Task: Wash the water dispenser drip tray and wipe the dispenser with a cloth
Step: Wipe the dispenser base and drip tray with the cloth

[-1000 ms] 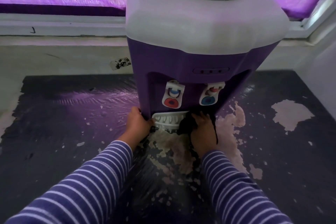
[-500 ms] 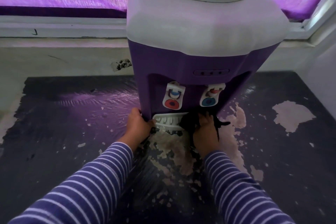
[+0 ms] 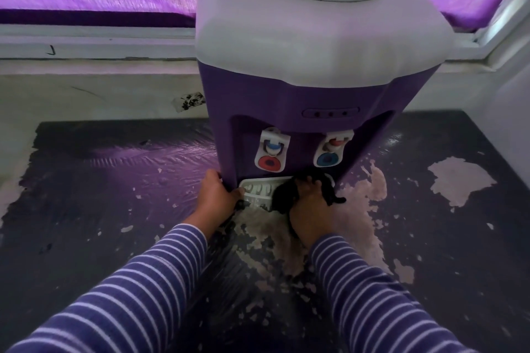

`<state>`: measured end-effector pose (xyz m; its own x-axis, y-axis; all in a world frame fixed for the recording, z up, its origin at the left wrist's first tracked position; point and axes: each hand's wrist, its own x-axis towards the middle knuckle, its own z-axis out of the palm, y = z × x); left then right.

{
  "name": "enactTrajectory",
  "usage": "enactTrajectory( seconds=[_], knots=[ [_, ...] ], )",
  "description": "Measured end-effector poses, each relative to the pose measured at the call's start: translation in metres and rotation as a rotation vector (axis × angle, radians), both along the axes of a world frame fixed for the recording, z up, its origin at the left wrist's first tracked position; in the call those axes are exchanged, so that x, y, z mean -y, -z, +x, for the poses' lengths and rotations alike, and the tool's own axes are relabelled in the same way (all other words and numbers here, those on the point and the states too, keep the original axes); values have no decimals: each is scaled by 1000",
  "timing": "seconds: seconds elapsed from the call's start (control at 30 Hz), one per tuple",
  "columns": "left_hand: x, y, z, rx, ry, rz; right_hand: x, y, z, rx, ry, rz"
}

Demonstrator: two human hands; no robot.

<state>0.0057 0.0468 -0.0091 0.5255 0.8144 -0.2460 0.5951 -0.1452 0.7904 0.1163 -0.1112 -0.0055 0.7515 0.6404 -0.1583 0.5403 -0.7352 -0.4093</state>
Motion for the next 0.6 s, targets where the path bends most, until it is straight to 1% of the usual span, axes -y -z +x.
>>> enactTrajectory(
  seconds=[0.13,0.23,0.3,0.37,0.43,0.53,0.6],
  knots=[
    [-1,2,-1,-19,6,5,4,1,-5,-59,-138,-4],
    [-3,2,-1,-21,14,6,12,-3,6,-65,3,55],
    [-3,2,-1,-15,12,0,3,-5,4,-21,16,-6],
    [-4,2,-1,-14,17,-2,-12,-5,-7,28,-51,-85],
    [-5,2,-1,-13,23,-1,-25,-7,-20,10,-65,-128],
    [-5,2,-1,0,17,-12,-27,-6,-35,-27,-159,-130],
    [-4,2,-1,14,11,-38,-20,-3,-33,-10,-250,-151]
  ],
)
